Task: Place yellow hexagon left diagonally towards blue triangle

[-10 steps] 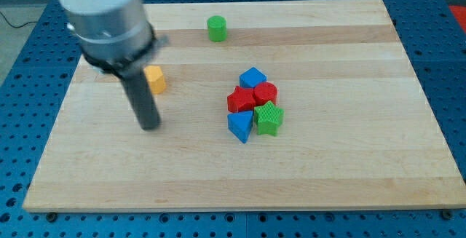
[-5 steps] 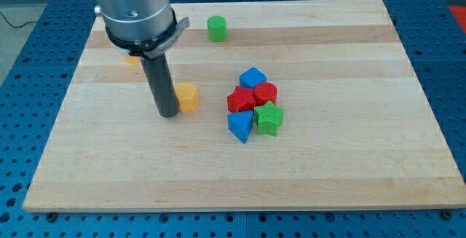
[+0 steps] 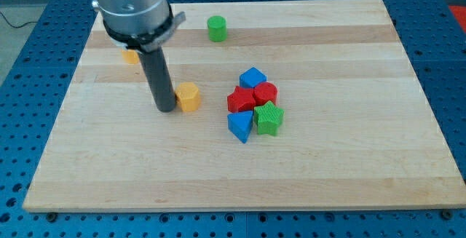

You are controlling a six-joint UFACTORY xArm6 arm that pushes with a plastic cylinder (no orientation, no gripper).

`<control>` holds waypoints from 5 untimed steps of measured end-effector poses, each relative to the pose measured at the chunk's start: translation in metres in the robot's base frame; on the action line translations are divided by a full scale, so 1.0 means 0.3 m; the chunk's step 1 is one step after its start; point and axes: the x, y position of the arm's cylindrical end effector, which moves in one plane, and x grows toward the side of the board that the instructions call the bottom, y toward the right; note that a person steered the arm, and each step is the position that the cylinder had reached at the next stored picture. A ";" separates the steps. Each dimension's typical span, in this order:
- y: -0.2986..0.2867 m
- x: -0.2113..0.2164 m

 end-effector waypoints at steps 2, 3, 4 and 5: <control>-0.175 -0.118; -0.136 -0.192; -0.025 -0.196; 0.069 -0.138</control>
